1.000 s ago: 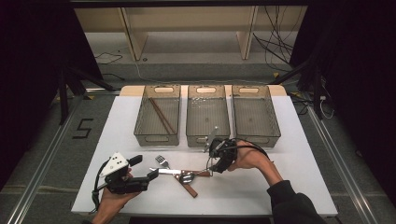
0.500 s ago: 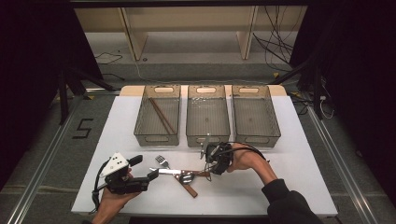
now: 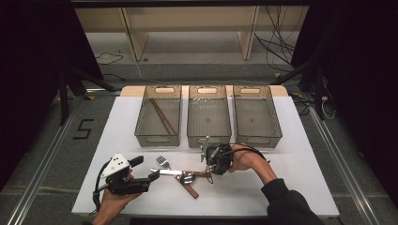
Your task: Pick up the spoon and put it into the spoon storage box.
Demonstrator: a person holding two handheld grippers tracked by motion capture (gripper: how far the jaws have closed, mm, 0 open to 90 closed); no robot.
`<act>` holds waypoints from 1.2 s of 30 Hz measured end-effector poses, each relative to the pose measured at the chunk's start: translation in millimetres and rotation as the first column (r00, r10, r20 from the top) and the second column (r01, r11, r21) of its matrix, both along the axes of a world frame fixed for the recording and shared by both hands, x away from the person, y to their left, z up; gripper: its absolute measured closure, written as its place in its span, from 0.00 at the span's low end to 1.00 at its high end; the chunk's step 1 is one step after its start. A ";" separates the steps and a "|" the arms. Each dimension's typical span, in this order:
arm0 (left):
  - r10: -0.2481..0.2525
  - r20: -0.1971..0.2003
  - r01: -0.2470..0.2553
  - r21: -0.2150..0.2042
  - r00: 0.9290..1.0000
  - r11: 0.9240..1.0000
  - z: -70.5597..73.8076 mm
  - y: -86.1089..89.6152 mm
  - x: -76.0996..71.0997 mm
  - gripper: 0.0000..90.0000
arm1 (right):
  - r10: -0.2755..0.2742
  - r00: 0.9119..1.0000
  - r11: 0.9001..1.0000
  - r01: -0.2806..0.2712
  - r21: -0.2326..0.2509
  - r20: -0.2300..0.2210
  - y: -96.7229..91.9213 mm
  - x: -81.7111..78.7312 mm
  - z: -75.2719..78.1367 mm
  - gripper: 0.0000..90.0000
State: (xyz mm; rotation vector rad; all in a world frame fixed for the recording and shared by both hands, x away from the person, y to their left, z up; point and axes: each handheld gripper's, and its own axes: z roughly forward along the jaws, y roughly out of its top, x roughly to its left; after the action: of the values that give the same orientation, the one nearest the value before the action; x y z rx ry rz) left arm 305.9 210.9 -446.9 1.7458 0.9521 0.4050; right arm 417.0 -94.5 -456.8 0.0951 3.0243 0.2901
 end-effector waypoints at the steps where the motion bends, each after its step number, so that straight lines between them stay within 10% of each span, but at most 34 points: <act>1: 0.000 -0.001 0.000 0.001 1.000 1.000 0.0 0.0 0.0 0.16 | 0.007 1.000 1.000 -0.007 0.017 -0.003 -0.5 1.8 -1.0 0.72; 36: -0.001 0.000 0.001 0.001 1.000 1.000 -0.1 0.1 0.3 0.16 | 0.119 0.993 0.992 -0.119 -0.041 -0.020 4.2 -8.1 1.5 0.93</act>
State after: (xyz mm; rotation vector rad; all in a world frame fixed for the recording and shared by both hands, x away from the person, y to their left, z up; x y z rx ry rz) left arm 306.2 211.0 -447.1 1.7473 0.9517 0.4050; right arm 408.9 -90.3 -455.3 -0.0871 3.0569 0.2355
